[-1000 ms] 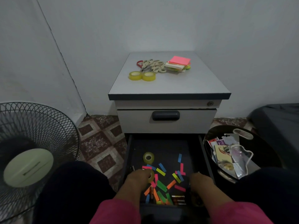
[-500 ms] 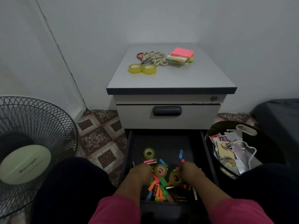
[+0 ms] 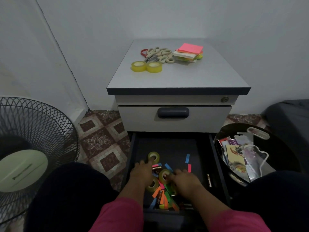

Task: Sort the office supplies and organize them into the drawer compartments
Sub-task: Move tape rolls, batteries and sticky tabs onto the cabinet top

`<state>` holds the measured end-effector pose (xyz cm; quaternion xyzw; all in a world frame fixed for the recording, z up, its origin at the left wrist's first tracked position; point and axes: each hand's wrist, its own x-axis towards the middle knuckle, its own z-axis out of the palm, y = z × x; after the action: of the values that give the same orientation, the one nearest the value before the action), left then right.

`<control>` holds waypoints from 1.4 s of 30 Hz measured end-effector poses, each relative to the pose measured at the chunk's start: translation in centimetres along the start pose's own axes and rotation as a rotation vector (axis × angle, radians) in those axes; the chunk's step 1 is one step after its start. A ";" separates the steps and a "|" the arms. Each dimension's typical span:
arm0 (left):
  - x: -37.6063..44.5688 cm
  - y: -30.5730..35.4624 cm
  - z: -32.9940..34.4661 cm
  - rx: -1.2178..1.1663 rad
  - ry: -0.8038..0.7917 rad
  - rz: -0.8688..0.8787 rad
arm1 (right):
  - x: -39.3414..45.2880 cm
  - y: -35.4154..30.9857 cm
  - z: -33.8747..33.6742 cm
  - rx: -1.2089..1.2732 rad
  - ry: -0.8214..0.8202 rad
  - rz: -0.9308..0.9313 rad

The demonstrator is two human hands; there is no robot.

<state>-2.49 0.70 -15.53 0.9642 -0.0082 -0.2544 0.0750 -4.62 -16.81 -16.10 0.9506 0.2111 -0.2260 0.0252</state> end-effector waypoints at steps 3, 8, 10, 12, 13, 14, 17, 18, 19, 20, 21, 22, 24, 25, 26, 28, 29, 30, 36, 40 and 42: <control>0.1 0.1 0.1 -0.027 -0.077 0.011 | 0.4 0.0 0.3 -0.013 0.009 0.007; 0.5 0.3 0.4 -0.114 -0.072 0.015 | 0.6 0.0 0.4 0.008 -0.002 0.000; 0.6 0.4 0.4 -0.175 -0.059 0.010 | 0.5 0.0 0.2 0.023 0.004 -0.014; 0.8 0.4 0.4 -0.211 -0.047 -0.003 | 0.4 0.0 0.1 0.046 0.008 -0.024; 0.9 0.4 0.3 -0.221 -0.044 -0.012 | 0.4 0.1 0.0 0.056 0.010 -0.025; 0.9 0.4 0.3 -0.231 -0.045 -0.022 | 0.4 0.2 0.0 0.067 0.014 -0.025; 1.3 0.2 0.2 -0.227 -0.082 -0.039 | 0.3 0.3 -0.2 0.094 0.017 -0.023; 1.5 0.2 0.3 -0.218 -0.080 -0.038 | 0.3 0.4 -0.3 0.102 0.013 -0.021; 1.5 0.2 0.2 -0.213 -0.066 -0.039 | 0.2 0.4 -0.4 0.110 0.011 -0.018; 1.6 0.2 0.2 -0.210 -0.048 -0.044 | 0.1 0.5 -0.4 0.121 0.010 -0.011; 1.7 0.1 0.1 -0.203 -0.035 -0.053 | 0.0 0.5 -0.5 0.138 0.010 -0.001; 1.8 0.1 0.0 -0.192 -0.030 -0.067 | -0.1 0.5 -0.6 0.165 0.012 0.011; 1.9 0.0 -0.3 -0.184 -0.034 -0.091 | -0.2 0.6 -0.8 0.228 0.019 0.034; 1.9 0.0 -0.5 -0.185 -0.037 -0.096 | -0.3 0.6 -1.0 0.256 0.024 0.044; 1.9 0.0 -0.7 -0.188 -0.036 -0.098 | -0.3 0.6 -1.1 0.267 0.032 0.051; 1.7 -0.1 -1.1 -0.211 -0.006 -0.094 | -0.5 0.7 -1.4 0.259 0.060 0.052; 1.5 0.0 -1.4 -0.229 0.017 -0.086 | -0.5 0.8 -1.6 0.265 0.074 0.054; 1.3 0.0 -1.8 -0.250 0.037 -0.074 | -0.6 0.9 -1.8 0.279 0.087 0.060; -1.2 1.0 -5.2 -0.510 0.205 0.024 | -1.4 1.3 -4.2 0.422 0.238 0.108; -3.8 1.9 -9.2 -0.722 0.396 0.124 | -2.6 1.6 -8.5 0.502 0.453 0.092; -5.4 2.3 -11.7 -0.779 0.508 0.192 | -3.6 1.7 -11.4 0.534 0.590 0.067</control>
<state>-1.41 0.36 -2.50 0.8909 0.0172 0.0134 0.4537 -2.04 -18.10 -4.38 0.9543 0.1119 0.0106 -0.2771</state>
